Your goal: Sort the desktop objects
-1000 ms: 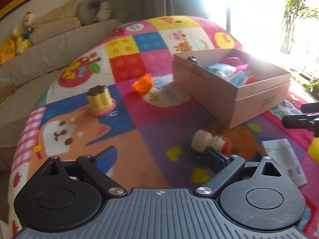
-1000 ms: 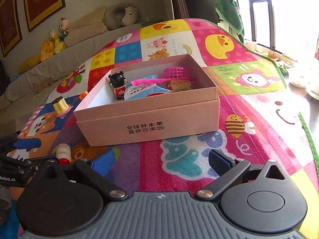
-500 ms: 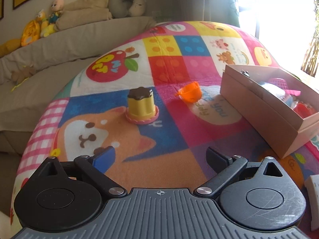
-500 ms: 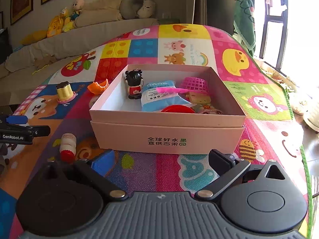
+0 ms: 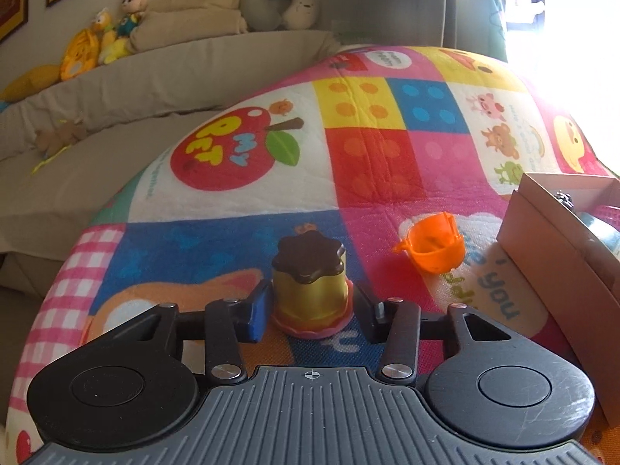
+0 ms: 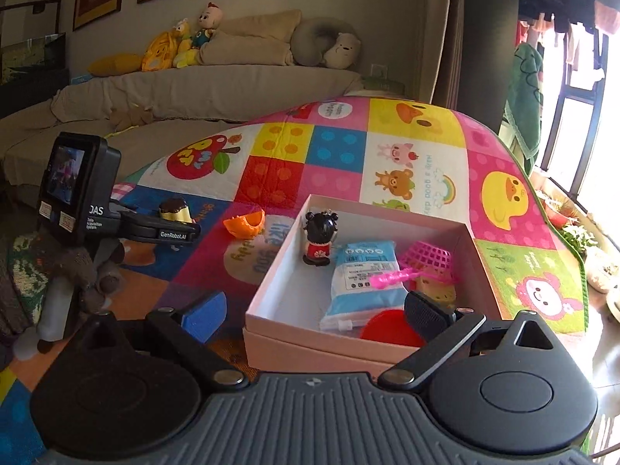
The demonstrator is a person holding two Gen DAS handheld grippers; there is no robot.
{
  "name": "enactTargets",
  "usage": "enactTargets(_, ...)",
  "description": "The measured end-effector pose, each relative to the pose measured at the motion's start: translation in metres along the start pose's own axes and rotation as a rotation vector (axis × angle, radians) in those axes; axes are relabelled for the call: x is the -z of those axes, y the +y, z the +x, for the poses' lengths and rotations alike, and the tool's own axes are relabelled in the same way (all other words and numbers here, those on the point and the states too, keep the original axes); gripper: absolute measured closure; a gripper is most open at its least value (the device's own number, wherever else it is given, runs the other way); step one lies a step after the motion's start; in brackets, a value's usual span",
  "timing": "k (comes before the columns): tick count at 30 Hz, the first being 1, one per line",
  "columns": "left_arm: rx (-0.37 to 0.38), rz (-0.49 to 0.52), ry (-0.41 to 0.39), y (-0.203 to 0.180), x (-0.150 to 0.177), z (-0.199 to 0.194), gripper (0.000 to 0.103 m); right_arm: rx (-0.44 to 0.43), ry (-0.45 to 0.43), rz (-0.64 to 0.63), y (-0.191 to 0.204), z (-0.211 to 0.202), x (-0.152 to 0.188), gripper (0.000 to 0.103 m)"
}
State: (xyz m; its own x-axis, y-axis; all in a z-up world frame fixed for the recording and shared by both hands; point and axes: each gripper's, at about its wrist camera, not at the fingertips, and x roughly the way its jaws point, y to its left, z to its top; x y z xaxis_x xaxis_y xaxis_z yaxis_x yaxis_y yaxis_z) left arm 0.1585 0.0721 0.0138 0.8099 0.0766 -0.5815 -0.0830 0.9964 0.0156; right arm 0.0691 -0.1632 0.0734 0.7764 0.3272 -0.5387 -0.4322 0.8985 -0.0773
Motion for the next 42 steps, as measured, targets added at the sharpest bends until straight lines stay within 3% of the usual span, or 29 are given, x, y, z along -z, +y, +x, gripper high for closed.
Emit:
enactTargets(3,0.036,0.006,0.008,0.007,0.012,-0.024,0.059,-0.068,0.035,-0.050,0.023,0.034,-0.040,0.020)
enactTargets(8,0.187,0.019,0.034,0.012,0.057,-0.090,0.059,-0.140,0.192,0.001,0.058,0.115,-0.082,0.021)
enactTargets(11,0.248,0.014,0.029,0.010,0.079,-0.118,0.053,-0.093,0.248,0.008,0.076,0.164,-0.092,0.021)
enactTargets(13,0.261,-0.011,0.022,0.011,0.089,-0.126,0.044,-0.046,0.311,0.025,0.081,0.200,-0.094,0.021)
enactTargets(16,0.266,-0.057,0.011,0.018,0.092,-0.127,0.039,0.010,0.416,0.063,0.080,0.240,-0.089,0.019)
enactTargets(17,0.276,-0.073,0.013,0.021,0.091,-0.125,0.031,0.037,0.404,0.034,0.083,0.242,-0.088,0.022)
enactTargets(18,0.280,-0.086,0.022,0.022,0.091,-0.123,0.029,0.020,0.419,0.005,0.086,0.244,-0.087,0.038)
enactTargets(19,0.281,-0.090,0.025,0.023,0.091,-0.123,0.028,0.000,0.433,0.002,0.086,0.243,-0.086,0.048)
enactTargets(24,0.275,-0.052,0.002,0.017,0.092,-0.127,0.015,-0.053,0.367,-0.030,0.088,0.202,-0.088,0.048)
enactTargets(27,0.266,-0.041,-0.004,0.015,0.093,-0.128,0.011,-0.150,0.327,0.017,0.068,0.151,-0.083,0.048)
enactTargets(33,0.239,-0.044,0.014,0.013,0.092,-0.125,0.008,-0.199,0.246,0.046,0.009,0.041,-0.024,0.048)
enactTargets(34,0.228,-0.038,0.016,0.012,0.092,-0.125,0.008,-0.214,0.241,0.068,0.001,0.028,-0.014,0.055)
enactTargets(37,0.197,0.000,0.010,0.002,0.093,-0.126,0.008,-0.157,0.204,0.109,-0.026,-0.006,0.021,0.058)
enactTargets(42,0.195,0.029,0.027,-0.014,0.096,-0.129,0.008,-0.020,0.189,0.193,-0.060,-0.015,0.056,0.058)
